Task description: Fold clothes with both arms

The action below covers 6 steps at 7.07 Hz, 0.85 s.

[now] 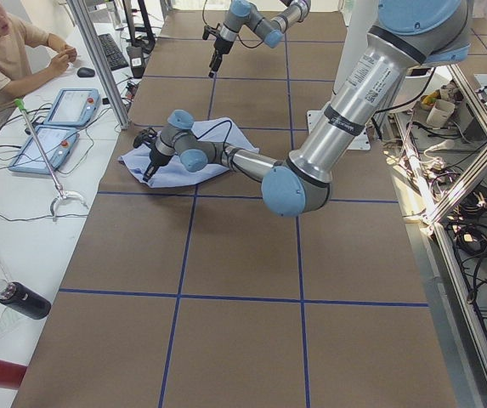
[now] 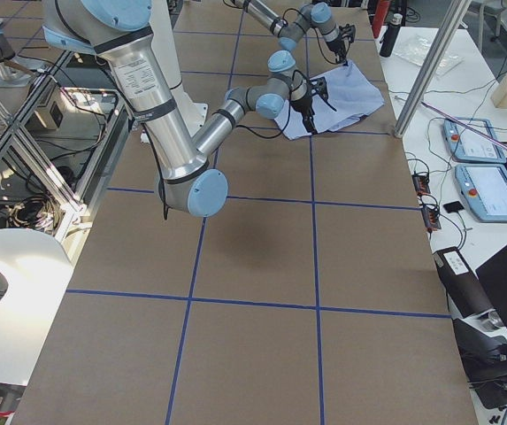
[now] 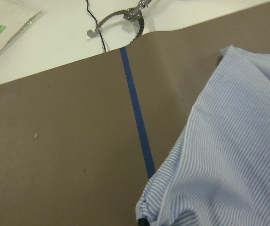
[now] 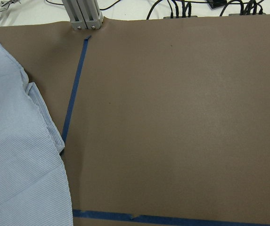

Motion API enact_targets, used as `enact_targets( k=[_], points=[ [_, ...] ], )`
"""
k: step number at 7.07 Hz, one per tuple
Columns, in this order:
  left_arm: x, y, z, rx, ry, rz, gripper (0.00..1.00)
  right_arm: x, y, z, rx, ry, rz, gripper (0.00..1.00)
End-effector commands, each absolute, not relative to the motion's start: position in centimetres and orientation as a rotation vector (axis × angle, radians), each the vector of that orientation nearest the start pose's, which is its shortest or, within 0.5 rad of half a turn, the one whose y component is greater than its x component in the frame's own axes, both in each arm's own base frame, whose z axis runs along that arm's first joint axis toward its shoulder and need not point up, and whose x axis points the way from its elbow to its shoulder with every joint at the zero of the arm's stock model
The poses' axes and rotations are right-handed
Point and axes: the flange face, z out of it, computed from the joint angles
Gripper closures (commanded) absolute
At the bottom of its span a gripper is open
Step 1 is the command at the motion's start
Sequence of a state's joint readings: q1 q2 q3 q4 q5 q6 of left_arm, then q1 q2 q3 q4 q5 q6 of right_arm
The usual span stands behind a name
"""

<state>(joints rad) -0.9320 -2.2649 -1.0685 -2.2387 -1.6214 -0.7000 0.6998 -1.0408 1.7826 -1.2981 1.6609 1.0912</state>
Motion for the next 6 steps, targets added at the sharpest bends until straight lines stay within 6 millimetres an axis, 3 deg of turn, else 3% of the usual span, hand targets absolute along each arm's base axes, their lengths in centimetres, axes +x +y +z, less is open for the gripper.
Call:
enact_targets(
  k=[1, 2, 3, 4, 5, 6],
  points=[
    [39.0, -75.6, 38.6, 0.683, 0.593, -0.041, 1.0, -41.6, -49.4, 22.1, 0.498, -0.915, 0.139, 0.0],
    [37.8, -74.7, 39.0, 0.737, 0.629, -0.023, 0.01, -43.1, -48.5, 21.6, 0.46, -0.94, 0.175, 0.0],
    [34.4, -72.9, 38.9, 0.752, 0.698, 0.023, 0.0, -45.2, -47.1, 19.8, 0.412, -0.983, 0.266, 0.0],
    [31.1, -70.6, 40.4, 0.703, 0.793, 0.107, 0.0, -48.4, -45.0, 18.6, 0.385, -0.999, 0.374, 0.0],
    [28.9, -66.8, 41.2, 0.718, 0.819, 0.117, 0.0, -51.3, -42.7, 16.8, 0.305, -0.969, 0.489, 0.03],
    [28.0, -65.4, 41.5, 0.724, 0.828, 0.111, 0.0, -53.1, -40.9, 15.9, 0.2, -0.923, 0.615, 0.05]
  ],
)
